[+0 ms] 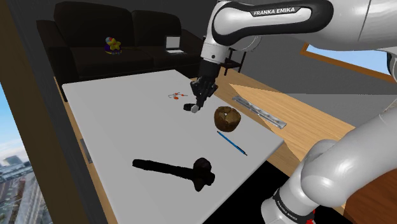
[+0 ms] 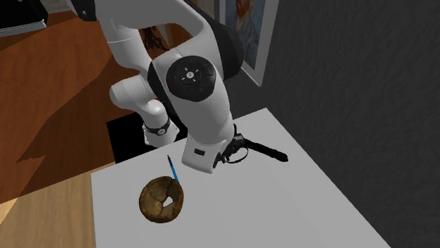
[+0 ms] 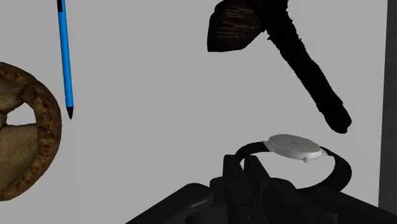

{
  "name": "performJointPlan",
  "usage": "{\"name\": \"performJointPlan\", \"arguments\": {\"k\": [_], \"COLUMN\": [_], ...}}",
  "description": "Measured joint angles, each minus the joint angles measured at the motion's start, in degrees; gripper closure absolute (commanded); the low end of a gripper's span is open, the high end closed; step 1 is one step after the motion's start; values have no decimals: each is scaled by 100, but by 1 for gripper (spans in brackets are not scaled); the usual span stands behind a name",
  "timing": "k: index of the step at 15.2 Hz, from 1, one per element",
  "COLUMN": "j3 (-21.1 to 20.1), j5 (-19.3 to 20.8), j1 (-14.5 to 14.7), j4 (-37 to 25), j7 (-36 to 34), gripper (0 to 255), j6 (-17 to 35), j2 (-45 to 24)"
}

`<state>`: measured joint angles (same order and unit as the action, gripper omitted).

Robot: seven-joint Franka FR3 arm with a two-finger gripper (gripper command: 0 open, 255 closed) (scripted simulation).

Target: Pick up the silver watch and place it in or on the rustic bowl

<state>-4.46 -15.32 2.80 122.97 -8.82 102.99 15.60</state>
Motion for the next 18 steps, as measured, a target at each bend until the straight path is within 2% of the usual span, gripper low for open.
{"name": "performJointPlan", "arguments": {"k": [9, 18], "j3": [822, 1646], "j5": [385, 792], "j1": [-540, -1064], "j4": [73, -307], "j7": [1165, 2343], "gripper": [255, 255], "j6": [-397, -806], "j2": [194, 0]}}
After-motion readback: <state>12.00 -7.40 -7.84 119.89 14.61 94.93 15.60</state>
